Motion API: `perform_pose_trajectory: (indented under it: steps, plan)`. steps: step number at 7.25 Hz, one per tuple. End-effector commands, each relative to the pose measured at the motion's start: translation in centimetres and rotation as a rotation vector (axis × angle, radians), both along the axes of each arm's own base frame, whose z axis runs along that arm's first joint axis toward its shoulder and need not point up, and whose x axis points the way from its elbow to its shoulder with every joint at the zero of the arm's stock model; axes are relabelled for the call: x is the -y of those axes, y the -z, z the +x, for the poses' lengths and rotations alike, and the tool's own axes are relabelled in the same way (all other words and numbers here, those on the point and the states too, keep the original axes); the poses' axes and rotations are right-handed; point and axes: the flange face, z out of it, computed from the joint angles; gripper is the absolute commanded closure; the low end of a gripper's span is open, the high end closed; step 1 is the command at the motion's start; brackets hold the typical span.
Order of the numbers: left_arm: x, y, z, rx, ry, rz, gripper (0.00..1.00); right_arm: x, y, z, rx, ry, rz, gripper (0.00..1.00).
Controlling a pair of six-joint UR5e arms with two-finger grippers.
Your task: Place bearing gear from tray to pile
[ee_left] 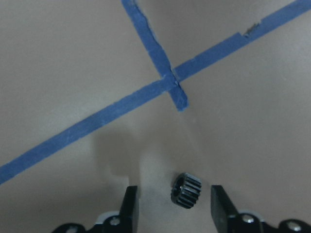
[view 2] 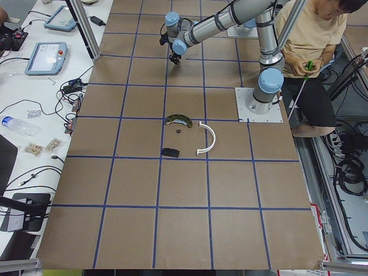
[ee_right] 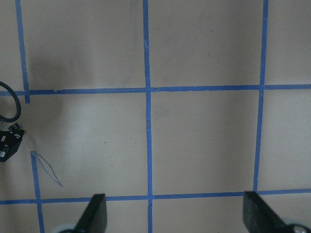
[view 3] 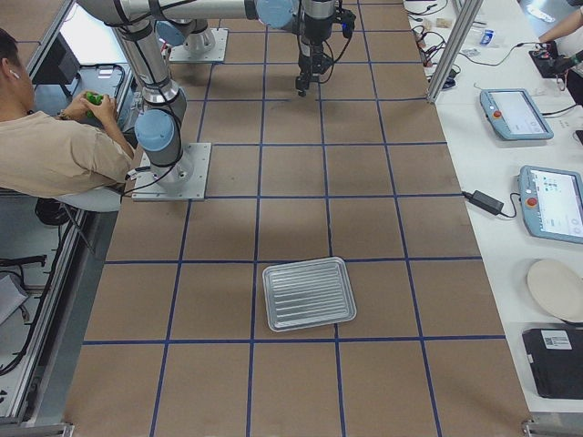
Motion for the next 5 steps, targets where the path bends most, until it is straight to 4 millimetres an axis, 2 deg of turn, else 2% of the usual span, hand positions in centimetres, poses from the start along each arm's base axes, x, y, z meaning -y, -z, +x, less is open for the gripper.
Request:
perform_pose_trajectory:
  steps: [1,2,3,4,5]
  plan:
    - [0.0,0.6,-0.4,-0.005,0.012,-0.010,0.62,0.0,0.0,0.0,0.000,0.000,-0.001,0.00]
    - [0.1,0.6,-0.5,-0.006,0.017,-0.011,0.94,0.0,0.0,0.0,0.000,0.000,0.001,0.00]
    - [0.2,0.5,-0.5,-0.008,0.016,-0.014,1.00,0.1,0.0,0.0,0.000,0.000,-0.004,0.00]
    - [0.5,0.1,-0.4,-0.010,0.014,-0.023,1.00,0.1,0.0,0.0,0.000,0.000,-0.004,0.00]
    - [1.4,-2.2,0.1,-0.021,0.018,-0.055,1.00,0.1,0.0,0.0,0.000,0.000,-0.004,0.00]
